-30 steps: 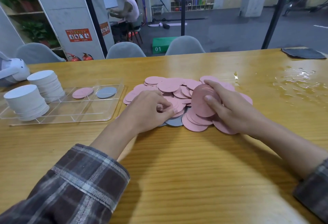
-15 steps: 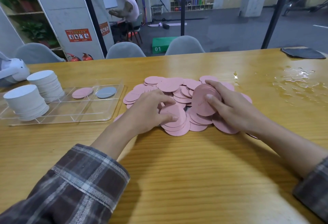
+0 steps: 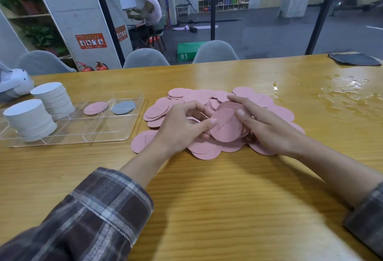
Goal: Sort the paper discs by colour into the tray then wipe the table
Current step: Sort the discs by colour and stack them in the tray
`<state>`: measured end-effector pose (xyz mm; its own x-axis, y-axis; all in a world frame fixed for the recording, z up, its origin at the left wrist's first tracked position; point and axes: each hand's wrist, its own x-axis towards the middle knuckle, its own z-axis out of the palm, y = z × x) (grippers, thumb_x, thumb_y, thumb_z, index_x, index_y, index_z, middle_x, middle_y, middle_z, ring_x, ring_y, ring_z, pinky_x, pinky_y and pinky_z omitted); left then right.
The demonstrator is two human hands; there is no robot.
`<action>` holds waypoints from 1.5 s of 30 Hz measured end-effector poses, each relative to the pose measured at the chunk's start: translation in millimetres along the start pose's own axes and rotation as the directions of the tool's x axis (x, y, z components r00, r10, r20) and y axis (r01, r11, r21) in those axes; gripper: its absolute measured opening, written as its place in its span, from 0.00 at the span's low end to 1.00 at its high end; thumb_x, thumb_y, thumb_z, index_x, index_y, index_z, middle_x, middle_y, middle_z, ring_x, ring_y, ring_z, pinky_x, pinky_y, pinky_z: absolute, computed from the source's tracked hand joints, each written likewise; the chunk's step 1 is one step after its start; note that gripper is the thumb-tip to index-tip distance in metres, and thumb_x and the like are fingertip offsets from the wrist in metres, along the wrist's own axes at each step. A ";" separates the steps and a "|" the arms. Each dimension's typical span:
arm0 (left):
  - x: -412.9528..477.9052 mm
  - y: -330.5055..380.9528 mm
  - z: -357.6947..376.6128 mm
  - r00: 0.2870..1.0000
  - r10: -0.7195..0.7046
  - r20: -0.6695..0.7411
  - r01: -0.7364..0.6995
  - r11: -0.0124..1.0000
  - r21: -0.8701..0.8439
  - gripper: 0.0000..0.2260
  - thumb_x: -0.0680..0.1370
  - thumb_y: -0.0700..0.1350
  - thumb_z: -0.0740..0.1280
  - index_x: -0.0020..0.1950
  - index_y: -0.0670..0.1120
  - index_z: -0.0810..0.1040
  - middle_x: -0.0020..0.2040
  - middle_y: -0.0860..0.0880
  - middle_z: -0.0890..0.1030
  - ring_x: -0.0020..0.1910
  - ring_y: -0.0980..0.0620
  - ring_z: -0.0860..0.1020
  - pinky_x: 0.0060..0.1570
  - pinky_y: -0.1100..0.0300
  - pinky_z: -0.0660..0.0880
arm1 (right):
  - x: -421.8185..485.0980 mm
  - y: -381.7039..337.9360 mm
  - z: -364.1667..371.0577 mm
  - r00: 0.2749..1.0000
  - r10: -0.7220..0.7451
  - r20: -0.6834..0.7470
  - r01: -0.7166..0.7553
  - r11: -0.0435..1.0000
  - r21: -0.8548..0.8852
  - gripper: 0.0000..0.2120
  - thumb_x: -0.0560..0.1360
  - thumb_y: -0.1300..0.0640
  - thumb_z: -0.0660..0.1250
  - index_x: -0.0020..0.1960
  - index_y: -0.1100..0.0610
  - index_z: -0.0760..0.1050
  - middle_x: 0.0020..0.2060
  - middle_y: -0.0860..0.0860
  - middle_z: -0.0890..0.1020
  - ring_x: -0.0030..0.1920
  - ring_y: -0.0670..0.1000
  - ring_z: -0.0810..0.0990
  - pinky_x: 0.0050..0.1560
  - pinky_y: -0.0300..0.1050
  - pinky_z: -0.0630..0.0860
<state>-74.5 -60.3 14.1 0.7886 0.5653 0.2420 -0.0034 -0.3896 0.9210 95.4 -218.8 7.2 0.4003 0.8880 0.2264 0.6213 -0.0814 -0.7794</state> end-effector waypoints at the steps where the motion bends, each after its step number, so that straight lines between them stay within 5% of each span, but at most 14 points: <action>1: -0.4 -0.8 3.0 1.000 0.003 -0.010 -0.003 1.000 0.002 0.06 0.76 0.38 0.77 0.49 0.41 0.83 0.39 0.45 0.85 0.33 0.46 0.84 0.39 0.52 0.85 | -0.5 -0.6 -0.3 1.000 0.000 0.003 0.000 1.000 0.007 0.20 0.86 0.47 0.54 0.77 0.40 0.65 0.60 0.50 0.82 0.58 0.51 0.80 0.62 0.50 0.77; 4: -0.2 -1.6 8.4 0.998 0.021 -0.056 -0.021 1.000 0.003 0.07 0.75 0.39 0.78 0.49 0.41 0.83 0.40 0.42 0.85 0.33 0.44 0.85 0.40 0.51 0.85 | -1.3 -3.6 -1.2 1.000 0.006 0.012 -0.006 0.999 0.049 0.21 0.86 0.46 0.54 0.78 0.41 0.65 0.57 0.43 0.81 0.49 0.39 0.79 0.51 0.38 0.74; 7: -0.5 -0.5 10.7 0.995 0.045 -0.089 -0.043 0.999 0.031 0.07 0.74 0.40 0.79 0.48 0.41 0.83 0.40 0.44 0.86 0.33 0.47 0.85 0.40 0.50 0.85 | -1.1 -6.7 -0.6 0.999 0.001 0.040 0.000 1.000 -0.007 0.23 0.85 0.46 0.56 0.80 0.41 0.62 0.61 0.36 0.78 0.54 0.33 0.77 0.57 0.37 0.72; 14: 5.7 -1.5 0.2 0.986 0.160 -0.045 -0.144 0.960 0.240 0.06 0.74 0.47 0.79 0.44 0.47 0.85 0.39 0.54 0.86 0.37 0.54 0.84 0.42 0.62 0.79 | -2.1 -6.7 -1.0 0.999 -0.021 0.046 0.025 0.997 -0.076 0.25 0.85 0.48 0.59 0.80 0.42 0.60 0.64 0.42 0.79 0.59 0.43 0.78 0.63 0.44 0.73; 17: 5.5 -0.5 -21.7 0.994 0.060 0.086 -0.091 0.897 0.433 0.06 0.74 0.51 0.79 0.48 0.52 0.87 0.37 0.62 0.82 0.36 0.59 0.77 0.40 0.66 0.75 | -1.6 -3.5 -1.4 1.000 -0.001 0.019 0.001 0.999 -0.034 0.24 0.85 0.49 0.60 0.79 0.41 0.62 0.60 0.42 0.81 0.55 0.41 0.79 0.61 0.42 0.73; 21: 2.5 -0.6 -37.2 0.978 -0.018 0.209 -0.089 0.868 0.489 0.12 0.70 0.51 0.82 0.53 0.57 0.87 0.40 0.58 0.77 0.38 0.60 0.74 0.44 0.66 0.74 | -1.5 -2.6 -1.5 1.000 0.017 -0.003 -0.017 1.000 0.000 0.23 0.85 0.49 0.60 0.79 0.41 0.63 0.60 0.42 0.82 0.57 0.41 0.79 0.62 0.38 0.73; 23: 3.0 -0.1 -36.2 0.980 -0.016 0.200 -0.085 0.870 0.485 0.12 0.69 0.49 0.83 0.51 0.55 0.87 0.40 0.57 0.78 0.38 0.59 0.75 0.43 0.61 0.77 | -1.7 -1.7 -1.3 1.000 0.020 -0.011 -0.020 1.000 0.002 0.23 0.85 0.49 0.60 0.79 0.41 0.63 0.61 0.43 0.81 0.59 0.43 0.79 0.64 0.41 0.73; 28: 3.4 4.8 -34.5 0.980 -0.017 0.200 -0.068 0.910 0.408 0.07 0.72 0.43 0.81 0.45 0.50 0.85 0.40 0.52 0.84 0.39 0.52 0.79 0.35 0.56 0.80 | 1.0 1.3 -1.7 0.999 0.045 -0.006 -0.045 0.999 -0.002 0.22 0.85 0.48 0.59 0.79 0.40 0.62 0.58 0.49 0.82 0.45 0.45 0.80 0.50 0.40 0.74; 32: 5.7 8.8 -36.1 0.986 0.037 0.165 -0.075 0.970 0.230 0.03 0.77 0.41 0.77 0.48 0.44 0.85 0.45 0.43 0.85 0.41 0.42 0.83 0.43 0.55 0.80 | 1.8 2.4 -1.9 0.999 0.043 0.004 -0.043 0.999 0.017 0.22 0.86 0.48 0.57 0.79 0.40 0.62 0.60 0.51 0.82 0.53 0.51 0.81 0.57 0.43 0.76; 38: 6.2 -0.4 -6.6 0.998 0.037 0.044 -0.039 0.999 0.034 0.04 0.76 0.39 0.77 0.47 0.44 0.84 0.40 0.47 0.85 0.35 0.49 0.82 0.38 0.56 0.83 | 2.3 3.5 -0.1 0.997 0.072 -0.011 -0.070 0.993 0.090 0.20 0.86 0.47 0.54 0.77 0.39 0.65 0.43 0.44 0.81 0.34 0.41 0.76 0.39 0.35 0.72; 41: 5.0 -1.2 4.6 0.999 0.044 -0.031 -0.043 0.999 0.013 0.06 0.75 0.40 0.78 0.48 0.42 0.83 0.40 0.48 0.85 0.32 0.50 0.83 0.38 0.56 0.83 | 0.5 -1.9 -0.6 0.998 0.057 0.001 -0.057 0.996 0.066 0.23 0.84 0.43 0.54 0.79 0.41 0.63 0.56 0.36 0.79 0.47 0.31 0.77 0.50 0.30 0.71; 43: 3.1 0.2 11.0 0.998 0.044 -0.047 -0.044 0.999 0.008 0.06 0.75 0.40 0.78 0.47 0.41 0.83 0.40 0.48 0.85 0.33 0.49 0.85 0.38 0.56 0.84 | -0.6 -5.1 -1.0 0.999 0.043 0.020 -0.043 0.999 0.013 0.27 0.82 0.40 0.54 0.80 0.42 0.61 0.70 0.38 0.74 0.65 0.35 0.73 0.68 0.38 0.68; 45: 2.3 1.5 13.1 0.998 0.045 -0.044 -0.045 0.999 -0.001 0.06 0.75 0.40 0.79 0.46 0.41 0.83 0.41 0.47 0.85 0.34 0.47 0.86 0.38 0.55 0.84 | -1.1 -7.3 -0.4 0.999 0.020 0.051 -0.016 0.998 -0.065 0.28 0.83 0.42 0.57 0.81 0.44 0.58 0.72 0.42 0.73 0.70 0.41 0.71 0.73 0.45 0.66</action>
<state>-64.6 -69.1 12.0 0.7595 0.5789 0.2967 -0.0398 -0.4139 0.9094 90.7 -219.4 12.8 0.3777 0.9081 0.1808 0.6570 -0.1252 -0.7434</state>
